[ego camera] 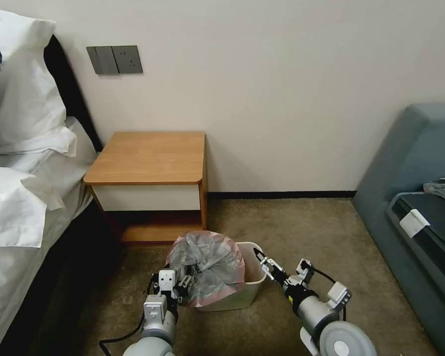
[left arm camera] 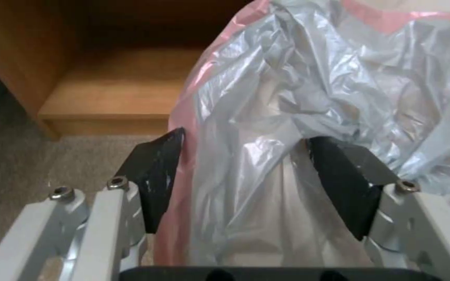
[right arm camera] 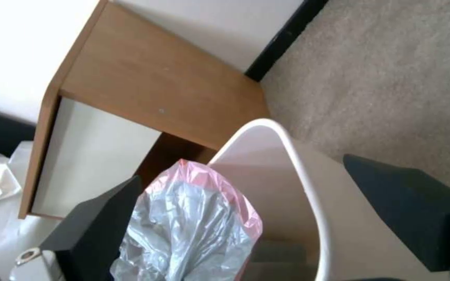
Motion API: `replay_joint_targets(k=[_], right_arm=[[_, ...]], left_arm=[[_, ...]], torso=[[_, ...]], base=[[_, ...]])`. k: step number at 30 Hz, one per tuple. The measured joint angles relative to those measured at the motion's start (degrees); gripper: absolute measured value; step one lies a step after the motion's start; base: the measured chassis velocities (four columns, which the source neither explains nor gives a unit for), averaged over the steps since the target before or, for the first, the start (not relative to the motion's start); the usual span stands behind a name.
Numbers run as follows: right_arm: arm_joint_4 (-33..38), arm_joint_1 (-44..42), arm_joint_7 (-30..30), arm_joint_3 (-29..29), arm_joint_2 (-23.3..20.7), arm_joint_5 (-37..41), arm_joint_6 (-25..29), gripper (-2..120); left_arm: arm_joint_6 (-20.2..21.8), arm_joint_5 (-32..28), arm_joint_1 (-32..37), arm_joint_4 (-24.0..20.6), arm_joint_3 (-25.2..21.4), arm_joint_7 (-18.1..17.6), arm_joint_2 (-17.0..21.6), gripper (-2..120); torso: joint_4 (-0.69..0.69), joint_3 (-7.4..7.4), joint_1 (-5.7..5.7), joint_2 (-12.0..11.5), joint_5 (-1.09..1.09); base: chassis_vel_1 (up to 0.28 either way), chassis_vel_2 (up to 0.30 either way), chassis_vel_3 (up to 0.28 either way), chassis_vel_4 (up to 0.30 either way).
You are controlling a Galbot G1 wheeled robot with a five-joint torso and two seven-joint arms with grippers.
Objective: Pick up the garbage bag from the table and place it over the trash can.
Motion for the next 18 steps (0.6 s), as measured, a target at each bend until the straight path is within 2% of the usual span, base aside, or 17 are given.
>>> replay_joint_targets(k=[8, 10, 18], right_arm=[[0.4, -1.5, -0.6, 0.4, 0.4, -0.8, 0.3, 100], [0.7, -2.0, -0.6, 0.5, 0.6, -1.1, 0.4, 100], [1.1, -2.4, -0.7, 1.1, 0.7, -1.3, 0.6, 100]], left_arm=[[4.4, -1.8, -2.5, 0.4, 1.2, -1.3, 0.5, 55], [5.8, -2.7, -3.3, 0.7, 1.5, -2.1, 0.6, 49], [9.1, -5.9, -5.3, 1.3, 1.9, -3.8, 0.5, 51]], torso=[[0.00, 0.00, 0.00, 0.0, 0.00], [0.00, 0.00, 0.00, 0.0, 0.00], [0.00, 0.00, 0.00, 0.0, 0.00]], base=[[0.000, 0.000, 0.000, 0.000], [0.000, 0.000, 0.000, 0.000], [0.000, 0.000, 0.000, 0.000]])
